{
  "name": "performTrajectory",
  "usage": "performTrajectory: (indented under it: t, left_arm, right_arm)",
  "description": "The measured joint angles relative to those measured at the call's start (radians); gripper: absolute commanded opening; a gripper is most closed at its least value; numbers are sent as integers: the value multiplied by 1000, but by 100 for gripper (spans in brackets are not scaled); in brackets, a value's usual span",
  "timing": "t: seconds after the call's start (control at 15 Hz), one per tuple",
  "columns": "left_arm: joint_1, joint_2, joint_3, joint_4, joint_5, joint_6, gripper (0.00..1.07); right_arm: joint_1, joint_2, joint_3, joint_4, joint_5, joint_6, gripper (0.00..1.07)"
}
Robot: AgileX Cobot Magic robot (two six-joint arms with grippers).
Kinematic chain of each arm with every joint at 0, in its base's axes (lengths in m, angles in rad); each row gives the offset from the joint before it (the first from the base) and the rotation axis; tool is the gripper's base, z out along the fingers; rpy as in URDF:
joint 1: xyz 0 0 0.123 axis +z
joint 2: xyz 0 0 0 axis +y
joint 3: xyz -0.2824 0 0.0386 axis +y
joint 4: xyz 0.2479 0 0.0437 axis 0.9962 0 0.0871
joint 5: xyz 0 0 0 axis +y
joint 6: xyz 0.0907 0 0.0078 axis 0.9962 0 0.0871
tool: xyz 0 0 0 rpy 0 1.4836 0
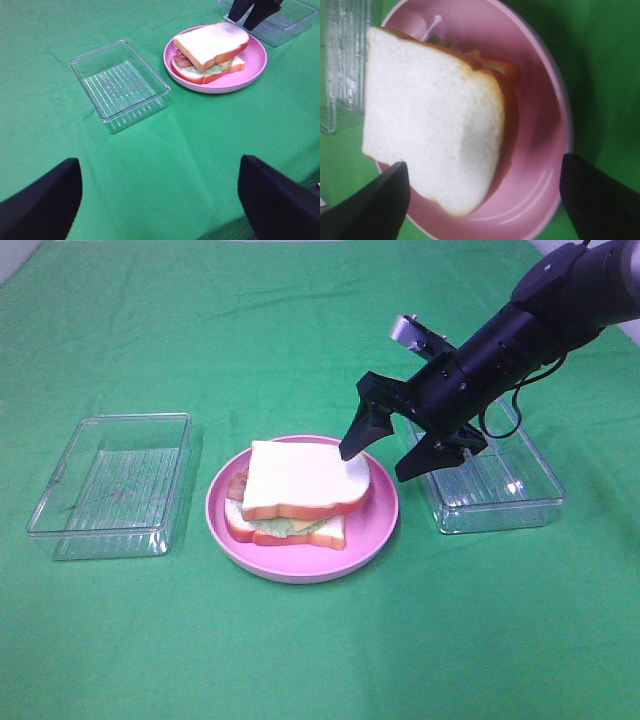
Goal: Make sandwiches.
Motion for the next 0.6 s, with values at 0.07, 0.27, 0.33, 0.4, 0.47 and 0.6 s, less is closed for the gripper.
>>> performTrajectory:
  t: [0.07,0.27,0.33,0.4,0.47,0.6]
  left_arm:
    - [0,0,0,0,0,0,81]
    - [0,0,0,0,0,0,81]
    - [0,0,0,0,0,0,81]
    - [0,0,0,0,0,0,81]
    - [0,0,0,0,0,0,81]
    - [0,0,0,0,0,0,81]
  right_arm:
    - [0,-32,0,-70,-5,37,77]
    - [0,-166,0,-335,30,159,77]
    - [0,-240,0,-427,78,208,77]
    - [0,-240,0,-427,78,208,77]
    - [0,-323,19,-497,111,231,77]
    - [0,-467,105,-532,119,235,77]
